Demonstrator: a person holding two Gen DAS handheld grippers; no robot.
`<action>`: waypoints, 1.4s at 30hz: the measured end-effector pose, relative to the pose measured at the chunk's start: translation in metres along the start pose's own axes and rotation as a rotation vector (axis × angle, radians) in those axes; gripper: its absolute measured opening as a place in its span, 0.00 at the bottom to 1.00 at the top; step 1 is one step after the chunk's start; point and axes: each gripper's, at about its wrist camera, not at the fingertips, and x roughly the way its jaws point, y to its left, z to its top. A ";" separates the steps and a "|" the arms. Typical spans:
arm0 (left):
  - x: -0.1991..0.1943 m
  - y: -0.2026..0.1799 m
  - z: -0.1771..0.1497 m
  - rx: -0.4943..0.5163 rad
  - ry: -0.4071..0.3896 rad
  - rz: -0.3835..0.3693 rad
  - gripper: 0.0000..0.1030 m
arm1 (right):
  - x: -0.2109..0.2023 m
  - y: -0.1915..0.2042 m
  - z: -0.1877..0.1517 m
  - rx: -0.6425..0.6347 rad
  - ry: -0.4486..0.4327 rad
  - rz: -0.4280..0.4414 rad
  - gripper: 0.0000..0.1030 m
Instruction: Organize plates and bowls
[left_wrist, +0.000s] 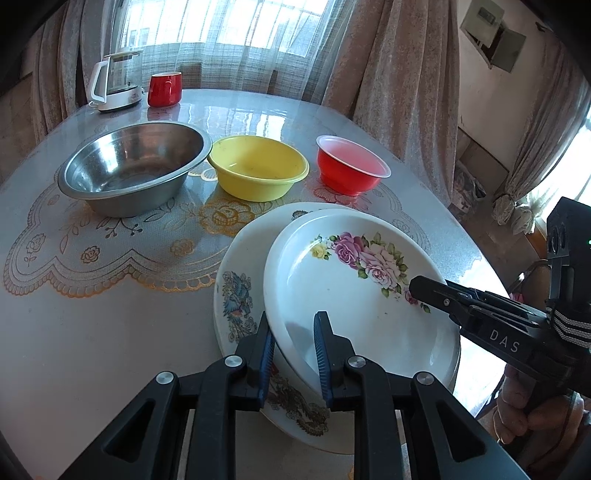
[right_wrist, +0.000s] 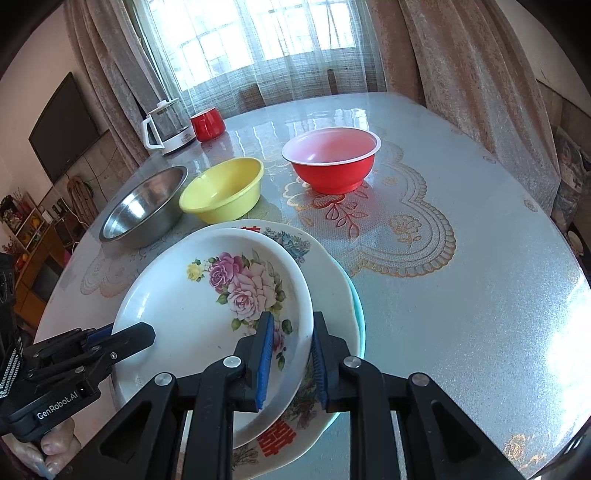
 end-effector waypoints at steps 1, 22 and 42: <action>-0.001 0.000 -0.001 -0.003 0.002 -0.001 0.20 | 0.000 0.001 0.001 -0.002 0.004 -0.007 0.19; -0.004 -0.014 0.001 0.028 0.053 0.066 0.25 | 0.002 0.027 -0.001 -0.181 0.036 -0.165 0.28; -0.012 -0.018 -0.004 0.069 0.047 0.099 0.29 | -0.002 0.023 -0.003 -0.165 0.001 -0.182 0.28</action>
